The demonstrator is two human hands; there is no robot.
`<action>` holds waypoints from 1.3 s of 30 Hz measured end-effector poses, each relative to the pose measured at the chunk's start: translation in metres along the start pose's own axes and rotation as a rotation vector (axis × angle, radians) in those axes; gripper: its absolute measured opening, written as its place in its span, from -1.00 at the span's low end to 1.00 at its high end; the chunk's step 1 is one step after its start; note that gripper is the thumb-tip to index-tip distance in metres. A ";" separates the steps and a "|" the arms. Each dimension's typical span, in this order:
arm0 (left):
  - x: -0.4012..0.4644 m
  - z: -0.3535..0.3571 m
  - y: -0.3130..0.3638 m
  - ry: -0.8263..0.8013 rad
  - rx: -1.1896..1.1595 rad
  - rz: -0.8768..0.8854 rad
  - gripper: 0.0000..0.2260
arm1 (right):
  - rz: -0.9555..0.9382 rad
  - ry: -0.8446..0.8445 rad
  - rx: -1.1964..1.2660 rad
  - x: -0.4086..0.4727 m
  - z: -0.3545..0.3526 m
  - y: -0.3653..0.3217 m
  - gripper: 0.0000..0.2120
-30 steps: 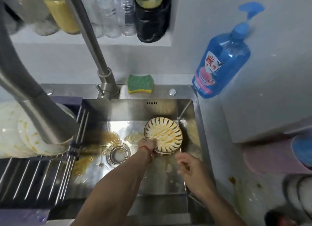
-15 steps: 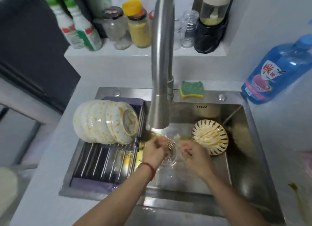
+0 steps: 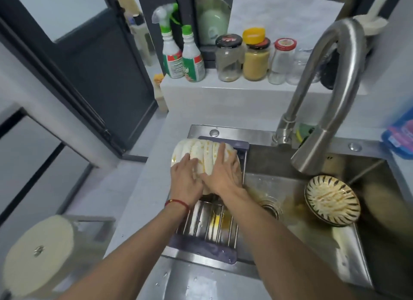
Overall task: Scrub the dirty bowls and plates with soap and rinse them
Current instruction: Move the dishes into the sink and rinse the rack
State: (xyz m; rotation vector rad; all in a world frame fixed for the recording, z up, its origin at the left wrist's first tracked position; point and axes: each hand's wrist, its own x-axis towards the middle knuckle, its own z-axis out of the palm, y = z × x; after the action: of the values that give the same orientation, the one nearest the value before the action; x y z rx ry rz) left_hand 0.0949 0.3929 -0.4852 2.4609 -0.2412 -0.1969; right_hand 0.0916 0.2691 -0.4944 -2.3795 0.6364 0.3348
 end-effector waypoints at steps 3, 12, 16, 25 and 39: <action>0.000 -0.006 -0.003 -0.053 0.036 0.041 -0.41 | 0.107 0.128 0.018 0.003 0.001 0.009 0.06; 0.003 0.009 -0.022 -0.117 0.300 0.160 -0.24 | 0.179 0.384 -0.067 -0.016 -0.006 -0.003 -0.22; 0.004 0.012 -0.031 0.031 0.414 0.290 -0.21 | 0.164 0.371 -0.156 -0.034 -0.015 0.003 -0.26; 0.017 0.004 0.020 0.027 0.076 -0.009 -0.31 | 0.217 0.359 -0.071 -0.063 -0.039 0.036 -0.25; -0.042 0.025 0.100 -0.007 0.116 0.241 -0.71 | 0.242 0.313 0.193 -0.073 -0.071 0.056 -0.47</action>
State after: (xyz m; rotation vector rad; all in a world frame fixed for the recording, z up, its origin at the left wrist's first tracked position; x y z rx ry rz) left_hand 0.0368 0.3107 -0.4389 2.5187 -0.5622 -0.0893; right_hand 0.0058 0.2112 -0.4419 -2.1890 1.0560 -0.0024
